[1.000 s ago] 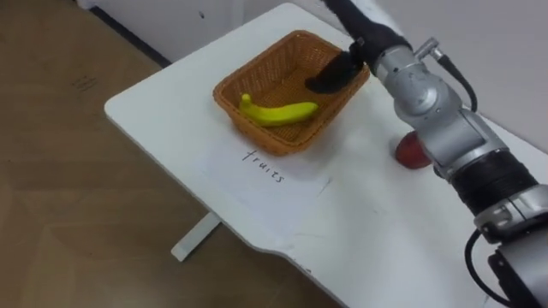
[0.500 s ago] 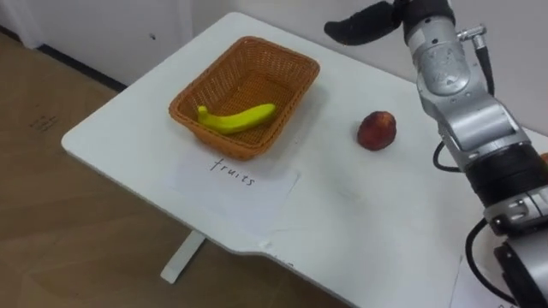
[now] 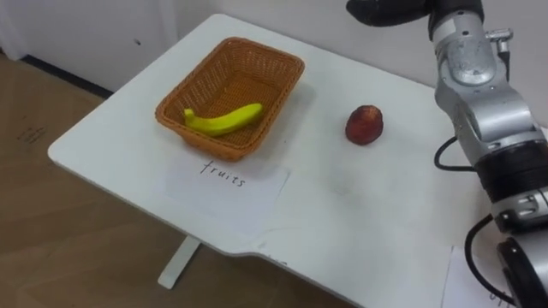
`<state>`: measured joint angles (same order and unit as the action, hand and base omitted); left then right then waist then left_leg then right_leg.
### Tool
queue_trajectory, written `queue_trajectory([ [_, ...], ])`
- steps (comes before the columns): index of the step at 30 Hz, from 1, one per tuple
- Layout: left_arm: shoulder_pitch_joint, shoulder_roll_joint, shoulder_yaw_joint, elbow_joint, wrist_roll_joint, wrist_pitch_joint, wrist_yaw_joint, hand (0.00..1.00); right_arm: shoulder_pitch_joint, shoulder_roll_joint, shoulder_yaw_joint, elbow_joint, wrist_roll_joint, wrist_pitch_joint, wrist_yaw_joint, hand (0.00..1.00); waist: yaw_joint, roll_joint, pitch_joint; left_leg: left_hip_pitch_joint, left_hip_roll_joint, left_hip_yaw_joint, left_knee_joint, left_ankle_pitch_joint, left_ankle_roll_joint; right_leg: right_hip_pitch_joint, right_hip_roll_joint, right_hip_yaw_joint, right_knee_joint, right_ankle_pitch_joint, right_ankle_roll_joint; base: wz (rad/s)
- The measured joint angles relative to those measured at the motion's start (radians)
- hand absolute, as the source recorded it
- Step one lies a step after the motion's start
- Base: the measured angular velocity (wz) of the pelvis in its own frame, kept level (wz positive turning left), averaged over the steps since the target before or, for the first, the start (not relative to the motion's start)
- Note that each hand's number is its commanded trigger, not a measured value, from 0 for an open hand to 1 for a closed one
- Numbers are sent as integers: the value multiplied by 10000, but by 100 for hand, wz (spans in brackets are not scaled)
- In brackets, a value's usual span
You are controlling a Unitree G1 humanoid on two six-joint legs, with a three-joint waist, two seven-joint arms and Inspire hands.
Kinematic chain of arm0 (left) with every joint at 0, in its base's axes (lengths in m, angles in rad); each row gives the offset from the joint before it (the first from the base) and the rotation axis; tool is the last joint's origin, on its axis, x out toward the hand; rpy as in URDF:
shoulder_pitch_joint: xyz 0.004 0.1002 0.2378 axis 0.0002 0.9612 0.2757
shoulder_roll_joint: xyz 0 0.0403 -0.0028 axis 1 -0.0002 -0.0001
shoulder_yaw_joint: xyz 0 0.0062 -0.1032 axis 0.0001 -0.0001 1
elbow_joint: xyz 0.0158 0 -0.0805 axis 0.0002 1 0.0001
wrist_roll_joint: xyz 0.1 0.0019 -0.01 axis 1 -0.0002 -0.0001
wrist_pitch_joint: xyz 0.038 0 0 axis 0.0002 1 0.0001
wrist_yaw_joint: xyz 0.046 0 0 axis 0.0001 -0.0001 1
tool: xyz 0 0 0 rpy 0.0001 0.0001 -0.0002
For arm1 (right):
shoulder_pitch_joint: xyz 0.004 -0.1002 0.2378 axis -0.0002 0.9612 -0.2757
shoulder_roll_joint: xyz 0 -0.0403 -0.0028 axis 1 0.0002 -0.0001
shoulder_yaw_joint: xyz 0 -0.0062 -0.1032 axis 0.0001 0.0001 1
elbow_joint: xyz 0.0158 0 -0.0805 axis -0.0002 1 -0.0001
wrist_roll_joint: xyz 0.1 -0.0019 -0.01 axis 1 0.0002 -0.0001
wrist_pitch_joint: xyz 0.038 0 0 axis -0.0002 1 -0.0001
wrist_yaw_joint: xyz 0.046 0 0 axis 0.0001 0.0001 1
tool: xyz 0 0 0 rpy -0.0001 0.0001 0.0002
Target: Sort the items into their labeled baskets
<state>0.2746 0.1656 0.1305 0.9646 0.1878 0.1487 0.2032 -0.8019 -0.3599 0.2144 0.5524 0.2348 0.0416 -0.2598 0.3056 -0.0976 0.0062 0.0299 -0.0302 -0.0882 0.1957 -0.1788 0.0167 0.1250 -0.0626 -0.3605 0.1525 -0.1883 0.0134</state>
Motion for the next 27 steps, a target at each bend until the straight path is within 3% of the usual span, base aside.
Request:
queue_trajectory([
  [16, -57, -18, -13, 5, 3, -42, -355, 0, 123, 31, 6, 749, -81, -79, -1, 0, -19, 204, 107, -48, 18, 156, -84, 0, 0, -107, 4, 6, -13, 10, -11, 0],
  [21, -293, -12, -285, 263, 2, -53, -76, 0, 566, 117, 9, 1267, -189, -239, 15, 0, -2, 457, 35, -449, 30, 322, -15, 8, 11, -549, -19, 101, 30, 48, -39, -6],
  [27, -459, -22, -384, 536, -7, -57, 51, 0, 643, 199, 13, 1810, -449, -238, 105, 0, -14, 508, 23, -777, 137, 568, 32, 14, 17, -980, -3, 321, 95, 88, -73, -12],
])
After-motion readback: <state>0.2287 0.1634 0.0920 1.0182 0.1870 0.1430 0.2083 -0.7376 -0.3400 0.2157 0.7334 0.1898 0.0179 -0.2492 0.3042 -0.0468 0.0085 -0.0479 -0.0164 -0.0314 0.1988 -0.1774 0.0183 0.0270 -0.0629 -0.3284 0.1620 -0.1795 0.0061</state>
